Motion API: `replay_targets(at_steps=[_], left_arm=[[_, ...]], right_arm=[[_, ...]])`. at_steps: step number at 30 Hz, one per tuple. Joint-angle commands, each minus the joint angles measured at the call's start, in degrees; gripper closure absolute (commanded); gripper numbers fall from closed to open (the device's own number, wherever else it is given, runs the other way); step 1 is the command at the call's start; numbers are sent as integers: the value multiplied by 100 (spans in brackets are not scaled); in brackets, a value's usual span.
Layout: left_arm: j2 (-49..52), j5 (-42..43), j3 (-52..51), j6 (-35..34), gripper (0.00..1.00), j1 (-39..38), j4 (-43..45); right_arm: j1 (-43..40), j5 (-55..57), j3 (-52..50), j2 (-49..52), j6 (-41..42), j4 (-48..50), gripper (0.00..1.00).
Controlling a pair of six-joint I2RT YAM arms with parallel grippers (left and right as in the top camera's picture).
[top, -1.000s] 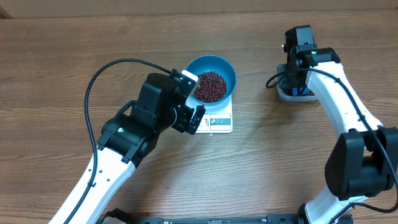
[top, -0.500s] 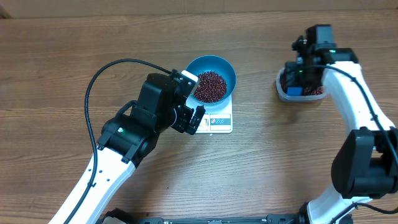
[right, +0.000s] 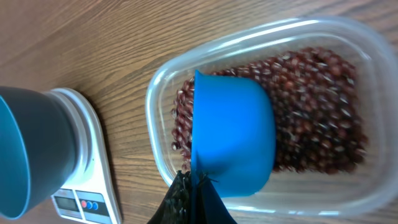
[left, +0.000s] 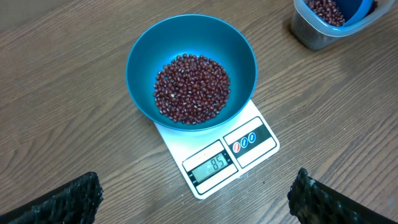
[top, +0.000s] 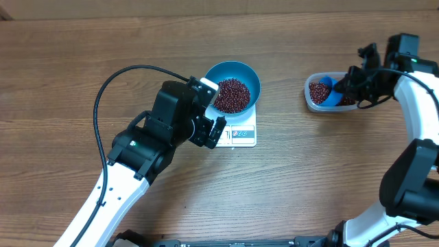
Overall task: Scoop item into bowl and weigh 150g on scale
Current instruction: 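Scoop more beans from the tub with the right gripper and lift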
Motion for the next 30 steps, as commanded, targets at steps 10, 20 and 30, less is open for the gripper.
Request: replay_targets(at_steps=[10,20,30], left_arm=[[7,85,-31,-83,1,24,2],[7,85,-31,-83,0,24,0],[7,83,-31,-83,1,24,2]], right_arm=[[-708,-1226,-28,-9,15,-127,96],[-1117,-2194,-28,-9,-4,-190,96],[-1346,-3366,-17,-11,-339,-365,96]])
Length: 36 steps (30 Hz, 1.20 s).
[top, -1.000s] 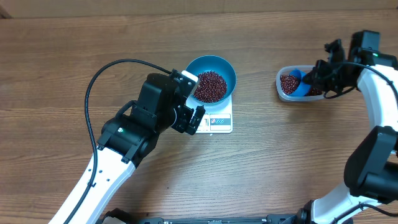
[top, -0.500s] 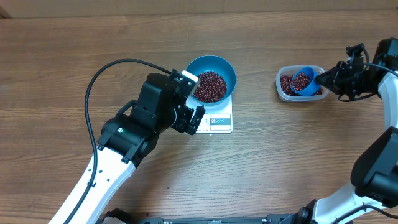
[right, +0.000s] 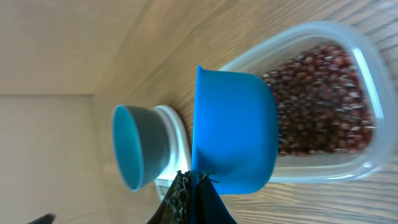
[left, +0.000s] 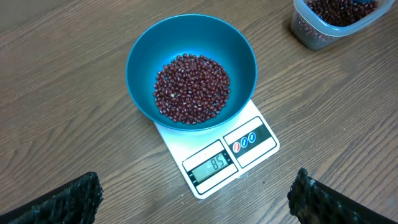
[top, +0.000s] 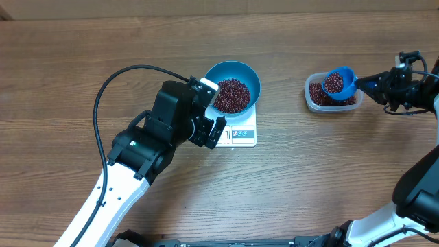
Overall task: Scoop item into bowl and weigh 150g on scale
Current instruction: 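Scoop more beans from the tub with the right gripper and lift, then carry the filled blue scoop with the right gripper over the teal bowl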
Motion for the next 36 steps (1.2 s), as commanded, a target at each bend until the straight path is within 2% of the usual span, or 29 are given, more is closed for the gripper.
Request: replay_targets(at_steps=[1,9,18,27,36], left_arm=[[7,81,-31,-83,0,24,2],[7,81,-31,-83,0,24,7],[7,81,-31,-83,0,24,9],[7,83,-31,-83,1,24,9],[7,85,-31,-85,0,24,7]], right_arm=[[0,-927,-15,-17,-293,-68,96],[28,-1307,-7,-192,-291,-72,96],[118,-1495,181,-822,-260,-74,96],[678,-1491,579,-1331,-203,-68,96],[1486,-1292,678,-1340,299,413,96]])
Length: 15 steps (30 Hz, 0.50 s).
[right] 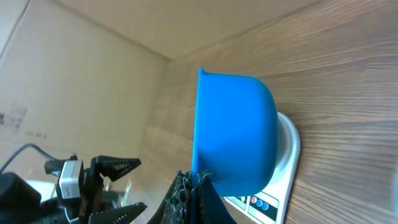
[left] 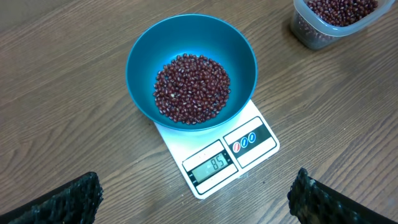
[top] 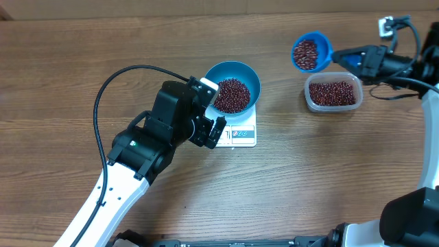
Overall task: Scoop item into bowl and weigh 150g on scale
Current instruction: 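Carry the filled blue scoop with the right gripper over the teal bowl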
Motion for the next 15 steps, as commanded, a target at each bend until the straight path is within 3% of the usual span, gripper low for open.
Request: replay_targets(at_steps=[1,15], left_arm=[[7,94,-31,-85,0,24,7],[7,192,-31,-83,1,24,9]], right_arm=[[323,85,177,-136,313,201,96],[1838,1644,177,-136,452,535,96]])
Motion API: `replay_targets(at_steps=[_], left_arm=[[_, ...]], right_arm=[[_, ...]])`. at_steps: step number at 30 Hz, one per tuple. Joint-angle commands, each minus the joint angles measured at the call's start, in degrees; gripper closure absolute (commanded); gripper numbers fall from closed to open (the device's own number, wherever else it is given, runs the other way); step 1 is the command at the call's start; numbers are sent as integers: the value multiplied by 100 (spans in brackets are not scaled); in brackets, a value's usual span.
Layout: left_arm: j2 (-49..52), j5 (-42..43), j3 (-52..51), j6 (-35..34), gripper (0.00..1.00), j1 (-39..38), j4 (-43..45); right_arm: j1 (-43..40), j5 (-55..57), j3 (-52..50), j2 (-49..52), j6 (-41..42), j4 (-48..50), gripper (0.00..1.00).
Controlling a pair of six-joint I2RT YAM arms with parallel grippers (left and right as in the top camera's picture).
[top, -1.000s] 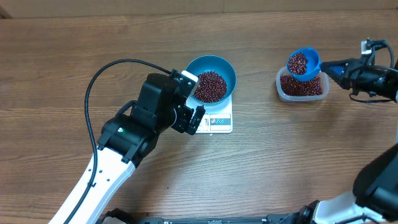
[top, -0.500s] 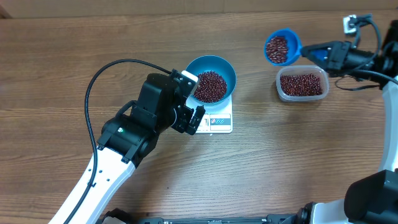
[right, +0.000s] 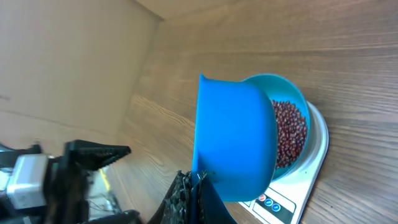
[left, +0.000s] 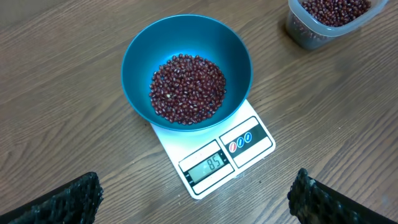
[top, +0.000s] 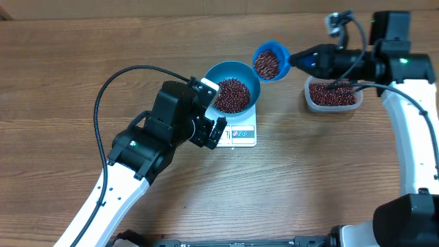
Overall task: Scoop item into bowl and weigh 150g on scale
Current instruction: 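Carry the filled blue scoop with the right gripper over the teal bowl, then tilt the scoop slowly with the right gripper, trickling beans into the bowl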
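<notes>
A teal bowl (top: 233,86) part full of red beans stands on the white scale (top: 241,134), whose display (left: 206,166) reads 85. My right gripper (right: 194,186) is shut on the handle of a blue scoop (top: 269,62) loaded with beans, held just right of the bowl's rim. In the right wrist view the blue scoop (right: 233,140) covers part of the teal bowl (right: 292,134). My left gripper (top: 209,130) hangs open beside the scale, its fingertips (left: 68,199) wide apart and holding nothing.
A clear plastic tub (top: 333,94) of red beans sits on the wooden table (top: 322,185) to the right of the scale; the same tub (left: 326,18) shows at the upper right of the left wrist view.
My right gripper has carried the loaded scoop leftward, from above and left of the tub to the right rim of the bowl. The left arm shifted only slightly; the scale still reads 85.
The scoop was first down in the bean tub. Then it was lifted above the tub, full of beans. Later it was left of the tub, and now it is at the bowl's rim. The scale read 85 throughout and the left gripper stayed open.
</notes>
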Motion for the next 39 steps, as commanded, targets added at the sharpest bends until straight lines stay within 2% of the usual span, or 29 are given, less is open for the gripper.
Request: replay_targets(at_steps=[1,15,21,39], left_arm=[[7,105,-31,-83,0,24,9],[7,103,-31,-83,1,24,11],[7,103,-31,-83,1,24,11],[7,103,-31,-83,1,24,11]], right_arm=[[345,603,177,-136,17,92,96],[1799,3156,175,-131,17,280,96],[2142,4030,173,-120,17,358,96],[2271,4417,162,-92,-162,498,96]])
